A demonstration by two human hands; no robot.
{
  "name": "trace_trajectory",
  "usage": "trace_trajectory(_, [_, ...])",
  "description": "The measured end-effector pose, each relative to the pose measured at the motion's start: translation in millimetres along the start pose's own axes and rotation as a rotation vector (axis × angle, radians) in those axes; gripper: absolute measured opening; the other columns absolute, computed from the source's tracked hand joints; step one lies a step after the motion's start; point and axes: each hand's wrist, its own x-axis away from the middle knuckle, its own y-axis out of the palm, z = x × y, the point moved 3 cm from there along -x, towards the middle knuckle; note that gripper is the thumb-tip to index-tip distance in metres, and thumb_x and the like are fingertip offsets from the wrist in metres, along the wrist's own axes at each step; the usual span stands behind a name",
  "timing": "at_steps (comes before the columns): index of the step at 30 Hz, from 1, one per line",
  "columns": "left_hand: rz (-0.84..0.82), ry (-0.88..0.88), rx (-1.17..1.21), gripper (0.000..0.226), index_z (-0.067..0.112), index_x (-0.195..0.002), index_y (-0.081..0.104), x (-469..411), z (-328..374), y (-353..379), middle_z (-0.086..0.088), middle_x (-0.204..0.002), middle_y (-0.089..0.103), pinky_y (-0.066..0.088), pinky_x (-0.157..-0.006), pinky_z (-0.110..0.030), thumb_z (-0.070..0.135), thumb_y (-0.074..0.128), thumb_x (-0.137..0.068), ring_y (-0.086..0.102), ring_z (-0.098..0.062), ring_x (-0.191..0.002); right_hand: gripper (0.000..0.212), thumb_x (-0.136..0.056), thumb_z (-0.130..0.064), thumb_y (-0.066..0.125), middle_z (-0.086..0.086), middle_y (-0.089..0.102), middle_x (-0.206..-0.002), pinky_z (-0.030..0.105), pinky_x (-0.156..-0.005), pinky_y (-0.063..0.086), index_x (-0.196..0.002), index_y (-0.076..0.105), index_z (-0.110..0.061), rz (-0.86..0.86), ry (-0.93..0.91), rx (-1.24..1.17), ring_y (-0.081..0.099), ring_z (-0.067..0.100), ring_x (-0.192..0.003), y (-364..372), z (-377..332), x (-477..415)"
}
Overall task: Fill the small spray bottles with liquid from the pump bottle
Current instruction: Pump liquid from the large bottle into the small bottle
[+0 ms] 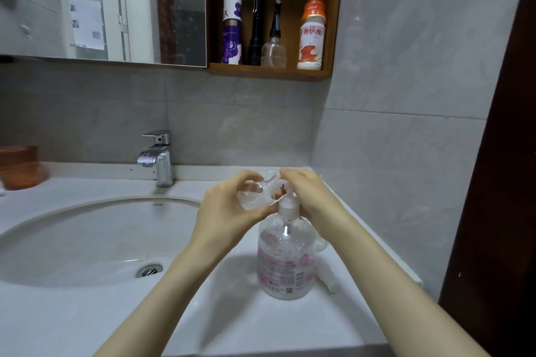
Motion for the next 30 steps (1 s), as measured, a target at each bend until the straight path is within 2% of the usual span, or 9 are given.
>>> trace_trajectory(2, [0.008, 0.005, -0.006, 0.042, 0.04, -0.086, 0.059, -0.9, -1.3, -0.5, 0.013, -0.085, 0.07, 0.052, -0.08, -0.031, 0.047, 0.084, -0.053, 0.064, 0.001, -0.09, 0.022, -0.094, -0.018, 0.036, 0.005, 0.058, -0.071, 0.021, -0.051, 0.04, -0.086, 0.055, -0.009, 0.001, -0.014, -0.013, 0.051, 0.017, -0.053, 2.0, -2.1, 0.6])
trace_trajectory(6, [0.007, 0.009, -0.011, 0.042, 0.034, -0.089, 0.061, -2.9, -4.8, -0.5, 0.012, -0.086, 0.069, 0.051, -0.083, -0.029, 0.031, 0.089, -0.057, 0.064, 0.0, -0.092, 0.023, -0.093, -0.008, 0.031, 0.006, 0.052, -0.066, 0.014, -0.041, 0.039, -0.086, 0.053, -0.006, 0.031, -0.058, -0.047, 0.052, 0.014, -0.04, 4.4, -4.6, 3.6])
trace_trajectory(8, [-0.005, 0.017, -0.018, 0.044, 0.032, -0.09, 0.063, -2.6, -5.5, 1.4, 0.013, -0.086, 0.069, 0.051, -0.082, -0.027, 0.036, 0.089, -0.055, 0.064, 0.0, -0.091, 0.021, -0.094, -0.009, 0.032, 0.005, 0.054, -0.067, 0.012, -0.04, 0.038, -0.088, 0.052, -0.01, 0.058, -0.046, -0.022, 0.053, 0.012, -0.039, 3.2, -1.9, 3.7])
trace_trajectory(12, [-0.002, 0.019, -0.022, 0.041, 0.034, -0.09, 0.061, 0.1, -4.6, 4.2, 0.015, -0.086, 0.069, 0.05, -0.08, -0.023, 0.036, 0.088, -0.059, 0.064, 0.0, -0.091, 0.019, -0.095, -0.019, 0.036, 0.003, 0.06, -0.073, 0.023, -0.053, 0.04, -0.091, 0.054, -0.013, 0.065, -0.008, 0.042, 0.057, 0.018, -0.058, 0.7, 4.1, 0.6])
trace_trajectory(15, [0.006, 0.007, -0.018, 0.041, 0.041, -0.084, 0.057, -0.3, -3.2, 1.7, 0.014, -0.085, 0.069, 0.05, -0.078, -0.025, 0.033, 0.088, -0.059, 0.064, -0.001, -0.092, 0.023, -0.095, -0.024, 0.038, 0.001, 0.057, -0.066, 0.025, -0.054, 0.036, -0.088, 0.055, -0.011, 0.005, 0.052, 0.001, 0.055, 0.019, -0.053, 1.3, 1.0, 0.4])
trace_trajectory(19, [0.005, 0.014, 0.004, 0.041, 0.035, -0.086, 0.06, -1.6, -2.8, 0.1, 0.013, -0.085, 0.069, 0.051, -0.077, -0.027, 0.034, 0.089, -0.056, 0.064, -0.002, -0.089, 0.029, -0.095, -0.022, 0.035, 0.003, 0.054, -0.065, 0.029, -0.06, 0.04, -0.077, 0.057, -0.012, -0.034, 0.038, -0.043, 0.056, 0.017, -0.047, 3.0, -2.2, 1.7])
trace_trajectory(23, [0.001, 0.022, -0.01, 0.04, 0.03, -0.087, 0.062, -1.0, -5.4, 1.4, 0.015, -0.084, 0.068, 0.05, -0.076, -0.025, 0.033, 0.088, -0.057, 0.064, 0.0, -0.087, 0.026, -0.093, -0.016, 0.034, 0.004, 0.055, -0.071, 0.019, -0.048, 0.038, -0.075, 0.052, -0.012, 0.028, 0.008, 0.033, 0.05, 0.013, -0.052, 2.1, 0.0, -1.2])
trace_trajectory(25, [0.005, 0.021, -0.011, 0.039, 0.03, -0.086, 0.062, -0.5, -6.6, 1.8, 0.015, -0.083, 0.068, 0.05, -0.076, -0.026, 0.035, 0.088, -0.058, 0.063, 0.001, -0.086, 0.021, -0.093, -0.013, 0.034, 0.006, 0.054, -0.076, 0.019, -0.046, 0.035, -0.08, 0.051, -0.011, 0.062, 0.009, 0.046, 0.047, 0.014, -0.056, 1.9, 1.1, -3.2])
trace_trajectory(30, [-0.009, 0.015, -0.013, 0.038, 0.036, -0.083, 0.058, -0.9, -4.1, 2.8, 0.016, -0.083, 0.068, 0.052, -0.077, -0.031, 0.04, 0.087, -0.059, 0.064, 0.001, -0.089, 0.025, -0.095, -0.032, 0.044, 0.004, 0.059, -0.08, 0.027, -0.063, 0.04, -0.088, 0.056, -0.012, 0.05, 0.028, 0.038, 0.053, 0.019, -0.065, -0.1, 3.5, -4.0])
